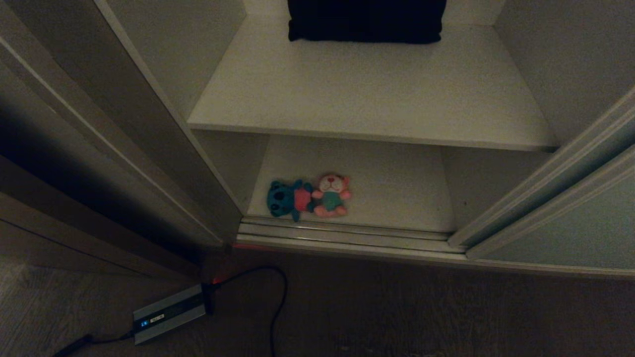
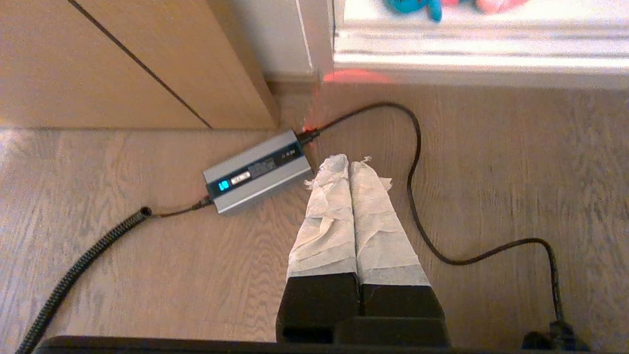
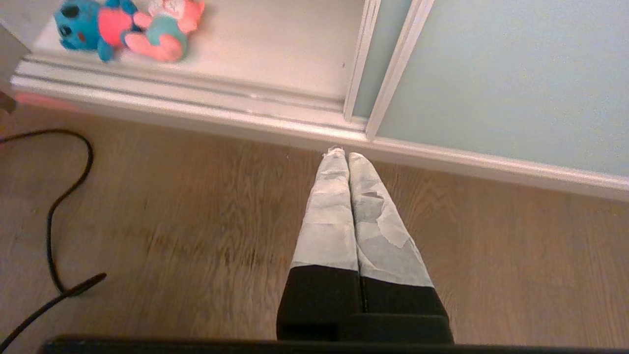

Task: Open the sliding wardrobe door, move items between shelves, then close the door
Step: Close the door

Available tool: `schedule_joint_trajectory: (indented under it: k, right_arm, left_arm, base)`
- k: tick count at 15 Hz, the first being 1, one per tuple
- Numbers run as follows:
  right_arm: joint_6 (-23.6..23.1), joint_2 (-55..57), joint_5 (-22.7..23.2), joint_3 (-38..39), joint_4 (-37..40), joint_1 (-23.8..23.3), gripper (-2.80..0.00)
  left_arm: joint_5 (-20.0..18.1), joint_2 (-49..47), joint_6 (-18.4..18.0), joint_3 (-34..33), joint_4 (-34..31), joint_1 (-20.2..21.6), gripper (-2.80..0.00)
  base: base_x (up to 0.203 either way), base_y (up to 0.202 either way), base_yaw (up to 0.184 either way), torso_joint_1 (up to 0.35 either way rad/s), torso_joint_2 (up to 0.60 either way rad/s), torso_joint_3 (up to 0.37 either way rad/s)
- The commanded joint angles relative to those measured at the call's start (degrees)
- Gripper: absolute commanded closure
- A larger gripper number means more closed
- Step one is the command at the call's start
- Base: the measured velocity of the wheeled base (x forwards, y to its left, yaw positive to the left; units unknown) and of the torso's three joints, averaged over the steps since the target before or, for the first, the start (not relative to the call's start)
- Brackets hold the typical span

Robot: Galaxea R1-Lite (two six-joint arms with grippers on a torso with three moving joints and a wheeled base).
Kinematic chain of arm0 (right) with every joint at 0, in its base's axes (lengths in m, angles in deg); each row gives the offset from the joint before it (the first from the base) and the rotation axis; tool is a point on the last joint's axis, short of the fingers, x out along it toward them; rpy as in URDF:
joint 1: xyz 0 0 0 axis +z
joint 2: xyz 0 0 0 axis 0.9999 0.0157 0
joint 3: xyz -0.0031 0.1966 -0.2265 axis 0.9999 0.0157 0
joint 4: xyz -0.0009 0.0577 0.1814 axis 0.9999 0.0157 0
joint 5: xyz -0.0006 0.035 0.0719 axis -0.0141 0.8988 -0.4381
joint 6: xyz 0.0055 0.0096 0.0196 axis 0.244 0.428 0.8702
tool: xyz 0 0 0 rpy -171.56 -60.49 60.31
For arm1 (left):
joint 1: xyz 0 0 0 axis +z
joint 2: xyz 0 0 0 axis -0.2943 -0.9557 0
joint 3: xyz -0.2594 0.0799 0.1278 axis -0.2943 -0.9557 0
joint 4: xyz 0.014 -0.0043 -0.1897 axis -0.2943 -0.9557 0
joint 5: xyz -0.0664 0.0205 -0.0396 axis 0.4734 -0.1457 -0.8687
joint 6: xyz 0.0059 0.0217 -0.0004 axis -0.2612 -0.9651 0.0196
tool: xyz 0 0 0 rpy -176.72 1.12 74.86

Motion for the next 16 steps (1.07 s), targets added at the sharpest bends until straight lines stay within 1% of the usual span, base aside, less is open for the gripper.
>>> schedule_joint_trajectory:
  k: [1,6,16]
  right_arm:
    - [0.0,0.1,0.0,0.2,0.0,0.0,0.0]
    - [0.0,0.1,0.0,0.3,0.0,0.0,0.0]
    - [0.0,0.1,0.0,0.2,0.0,0.0,0.0]
  left_arm:
    - [0.0,-0.2,0.2,0.0,-0.1,0.0,0.0]
    - [0.0,-0.2,0.4,0.0,0.0,0.0,0.0]
    - [-0.2,-0.2,0.7,0.0,0.0,0.0,0.0]
  base:
    - [0.0,0.0,0.0,0.006,0.0,0.202]
    - [0.0,0.0,0.0,0.002,0.0,0.193]
    - [0.0,0.0,0.0,0.0,0.0,0.0]
